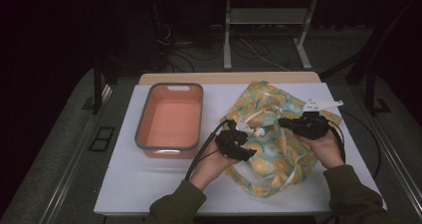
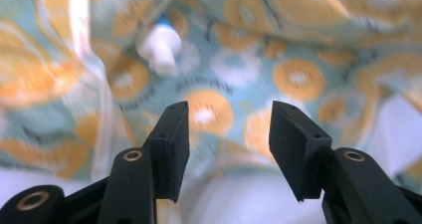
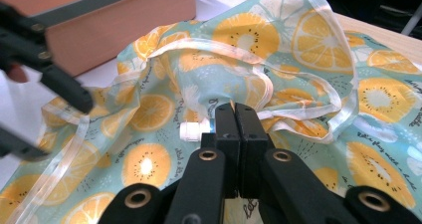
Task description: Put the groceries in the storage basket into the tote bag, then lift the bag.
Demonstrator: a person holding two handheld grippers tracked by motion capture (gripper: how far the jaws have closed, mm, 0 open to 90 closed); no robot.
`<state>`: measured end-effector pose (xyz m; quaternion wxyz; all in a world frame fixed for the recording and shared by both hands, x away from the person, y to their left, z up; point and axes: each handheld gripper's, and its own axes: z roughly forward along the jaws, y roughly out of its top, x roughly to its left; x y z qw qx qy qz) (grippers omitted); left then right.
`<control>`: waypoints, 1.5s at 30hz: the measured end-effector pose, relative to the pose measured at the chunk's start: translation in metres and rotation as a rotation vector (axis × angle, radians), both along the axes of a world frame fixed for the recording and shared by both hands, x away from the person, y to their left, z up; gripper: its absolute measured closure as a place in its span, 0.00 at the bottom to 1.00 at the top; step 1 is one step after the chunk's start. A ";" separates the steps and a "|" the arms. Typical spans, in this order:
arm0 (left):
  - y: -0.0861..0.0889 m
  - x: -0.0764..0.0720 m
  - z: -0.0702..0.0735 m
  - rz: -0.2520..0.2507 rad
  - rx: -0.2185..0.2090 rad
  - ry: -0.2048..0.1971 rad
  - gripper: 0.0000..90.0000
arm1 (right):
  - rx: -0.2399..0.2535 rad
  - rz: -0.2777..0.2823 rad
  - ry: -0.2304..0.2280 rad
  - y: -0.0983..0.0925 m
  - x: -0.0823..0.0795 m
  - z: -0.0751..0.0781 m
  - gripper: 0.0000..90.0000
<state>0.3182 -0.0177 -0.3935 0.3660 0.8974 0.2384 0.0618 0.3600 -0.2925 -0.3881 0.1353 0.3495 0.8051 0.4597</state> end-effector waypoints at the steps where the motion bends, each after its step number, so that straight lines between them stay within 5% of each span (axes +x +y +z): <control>1: 0.003 -0.003 0.000 -0.005 0.002 -0.010 0.53 | -0.002 0.000 0.001 0.000 0.000 0.000 1.00; 14: 0.037 -0.019 -0.025 0.024 -0.014 0.033 0.48 | -0.016 -0.005 0.031 0.000 0.002 -0.004 0.98; 20: 0.047 -0.018 -0.026 0.022 -0.074 0.058 0.45 | 0.000 -0.040 0.042 -0.001 0.000 -0.002 0.67; 25: 0.049 -0.020 -0.024 0.016 -0.082 0.047 0.43 | 0.015 -0.038 0.036 0.001 -0.013 0.008 0.49; 32: 0.054 -0.023 -0.022 -0.003 -0.108 0.044 0.40 | 0.029 0.027 0.014 0.010 -0.040 0.025 0.42; 41: 0.058 -0.028 -0.020 -0.020 -0.125 0.034 0.35 | 0.027 0.166 0.010 0.042 -0.073 0.029 0.46; 45: 0.062 -0.031 -0.020 -0.029 -0.146 0.025 0.31 | -0.010 0.245 0.072 0.062 -0.076 0.014 0.49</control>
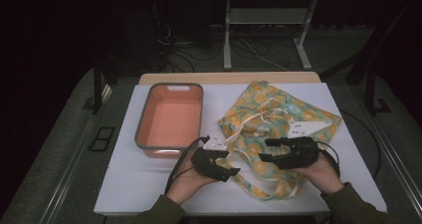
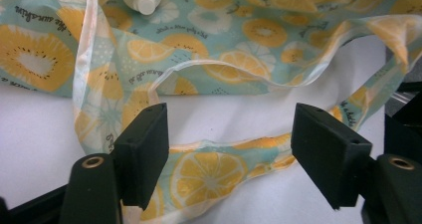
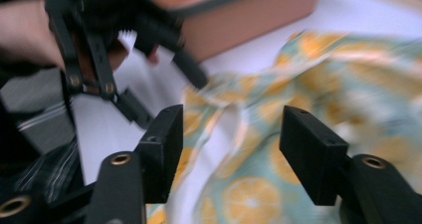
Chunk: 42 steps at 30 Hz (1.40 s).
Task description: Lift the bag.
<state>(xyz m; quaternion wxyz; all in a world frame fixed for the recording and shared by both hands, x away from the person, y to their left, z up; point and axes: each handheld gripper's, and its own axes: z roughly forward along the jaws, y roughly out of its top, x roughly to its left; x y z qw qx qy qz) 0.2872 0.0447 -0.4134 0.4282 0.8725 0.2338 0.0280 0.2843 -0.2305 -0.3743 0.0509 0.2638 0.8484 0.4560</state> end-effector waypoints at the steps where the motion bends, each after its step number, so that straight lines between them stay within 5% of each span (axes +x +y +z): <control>1: 0.001 -0.001 0.000 0.000 -0.005 0.000 0.31 | -0.020 0.004 0.009 0.003 0.001 -0.005 0.49; 6: 0.010 -0.005 0.000 -0.007 -0.043 -0.017 0.24 | -0.102 0.010 0.072 0.018 0.006 -0.032 0.47; 13: 0.012 -0.006 -0.001 -0.016 -0.054 -0.013 0.22 | -0.206 -0.009 0.080 0.035 0.012 -0.056 0.50; 19: 0.013 -0.007 0.000 -0.018 -0.057 -0.019 0.21 | -0.280 -0.001 0.074 0.040 0.015 -0.066 0.80; 23: 0.014 -0.007 0.001 -0.019 -0.065 -0.023 0.20 | -0.276 0.011 0.057 0.039 0.016 -0.065 0.99; 27: 0.014 -0.009 0.002 -0.029 -0.071 -0.031 0.20 | -0.242 0.003 0.044 0.034 0.017 -0.059 1.00; 42: 0.024 -0.015 0.003 -0.022 -0.087 -0.040 0.19 | -0.055 -0.099 -0.130 0.000 0.041 0.003 1.00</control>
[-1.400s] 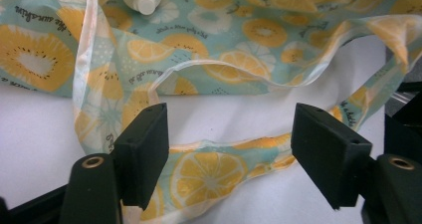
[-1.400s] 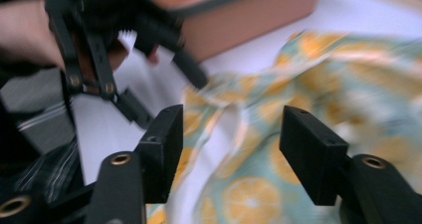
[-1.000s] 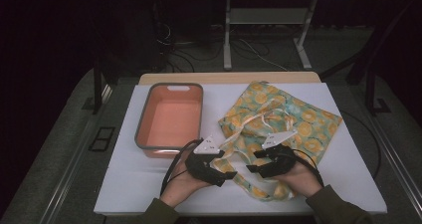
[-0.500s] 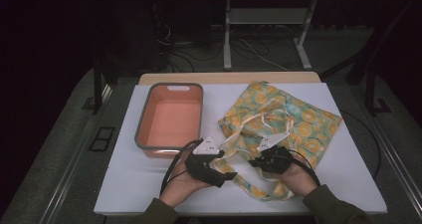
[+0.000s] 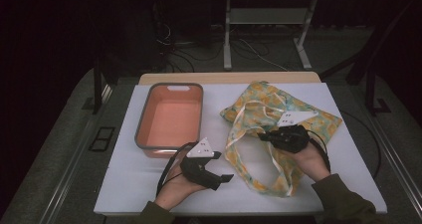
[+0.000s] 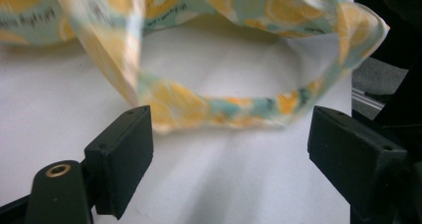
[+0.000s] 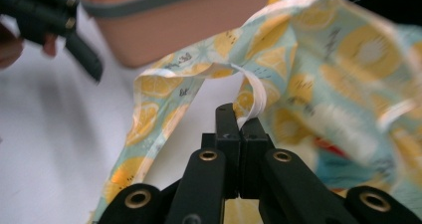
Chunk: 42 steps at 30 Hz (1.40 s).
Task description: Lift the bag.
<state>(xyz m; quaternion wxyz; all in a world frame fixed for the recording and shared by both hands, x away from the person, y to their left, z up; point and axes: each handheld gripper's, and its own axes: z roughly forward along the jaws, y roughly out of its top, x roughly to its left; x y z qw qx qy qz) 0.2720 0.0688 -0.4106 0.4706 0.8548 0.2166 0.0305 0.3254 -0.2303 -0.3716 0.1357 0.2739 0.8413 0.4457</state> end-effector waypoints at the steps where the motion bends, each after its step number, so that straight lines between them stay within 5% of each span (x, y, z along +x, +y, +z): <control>1: 0.000 0.000 0.000 0.000 0.000 0.002 0.19 | 0.012 -0.010 -0.008 -0.002 0.002 0.004 1.00; 20: 0.003 0.001 0.001 0.008 -0.009 -0.001 0.19 | 0.209 -0.072 -0.155 -0.020 0.023 0.076 1.00; 34: 0.004 0.001 0.002 0.010 -0.010 -0.001 0.19 | 0.210 -0.149 -0.095 -0.036 0.050 0.065 1.00; 42: 0.003 0.001 0.001 0.007 -0.011 0.001 0.18 | 0.188 -0.150 -0.043 -0.036 0.054 0.043 1.00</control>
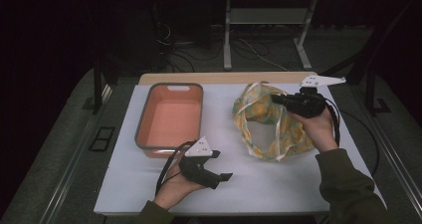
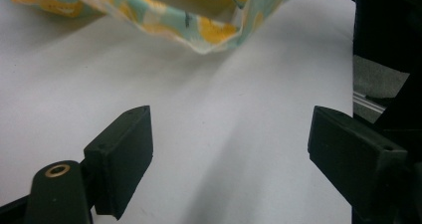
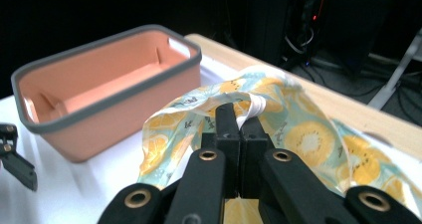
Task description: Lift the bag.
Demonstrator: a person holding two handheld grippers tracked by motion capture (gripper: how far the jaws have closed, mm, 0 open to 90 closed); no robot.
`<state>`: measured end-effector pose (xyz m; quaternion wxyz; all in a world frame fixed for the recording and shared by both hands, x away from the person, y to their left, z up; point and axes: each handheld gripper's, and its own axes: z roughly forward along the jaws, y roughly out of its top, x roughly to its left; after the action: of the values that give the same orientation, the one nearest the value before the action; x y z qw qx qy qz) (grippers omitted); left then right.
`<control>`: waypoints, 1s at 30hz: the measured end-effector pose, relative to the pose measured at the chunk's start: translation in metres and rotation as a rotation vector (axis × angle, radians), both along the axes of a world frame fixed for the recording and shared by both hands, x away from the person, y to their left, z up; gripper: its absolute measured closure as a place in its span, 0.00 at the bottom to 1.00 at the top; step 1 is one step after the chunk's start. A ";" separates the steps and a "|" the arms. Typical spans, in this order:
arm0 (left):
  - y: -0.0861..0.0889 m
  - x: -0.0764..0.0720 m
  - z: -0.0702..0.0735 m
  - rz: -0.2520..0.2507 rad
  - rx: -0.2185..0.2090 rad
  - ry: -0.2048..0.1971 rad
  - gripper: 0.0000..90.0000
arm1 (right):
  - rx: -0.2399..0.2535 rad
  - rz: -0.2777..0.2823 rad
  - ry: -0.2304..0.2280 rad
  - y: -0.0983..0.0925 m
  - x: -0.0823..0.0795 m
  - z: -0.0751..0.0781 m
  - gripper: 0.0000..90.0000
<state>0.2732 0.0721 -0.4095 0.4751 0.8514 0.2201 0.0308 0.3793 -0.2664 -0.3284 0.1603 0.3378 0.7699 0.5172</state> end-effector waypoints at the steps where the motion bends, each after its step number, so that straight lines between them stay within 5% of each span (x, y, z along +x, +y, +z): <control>1: 0.000 0.000 0.000 0.000 0.000 0.000 0.18 | -0.002 0.000 0.007 0.000 0.000 -0.003 1.00; 6: -0.001 0.000 0.001 -0.006 -0.005 0.000 0.18 | 0.005 0.011 0.045 0.001 -0.002 -0.018 0.96; 13: 0.001 0.001 0.007 -0.012 -0.022 -0.012 0.18 | -0.011 0.030 0.082 -0.006 -0.019 -0.033 0.49; 18: 0.012 -0.002 0.014 0.001 -0.052 -0.030 0.18 | -0.006 0.034 0.074 -0.020 -0.036 -0.032 0.30; 30: 0.056 -0.013 0.029 0.065 -0.095 -0.085 0.14 | 0.006 0.074 0.082 -0.041 -0.072 -0.048 0.18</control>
<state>0.2606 0.1283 -0.3800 0.5226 0.8182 0.2286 0.0716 0.3078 -0.3069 -0.3764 0.1084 0.3303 0.7863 0.5107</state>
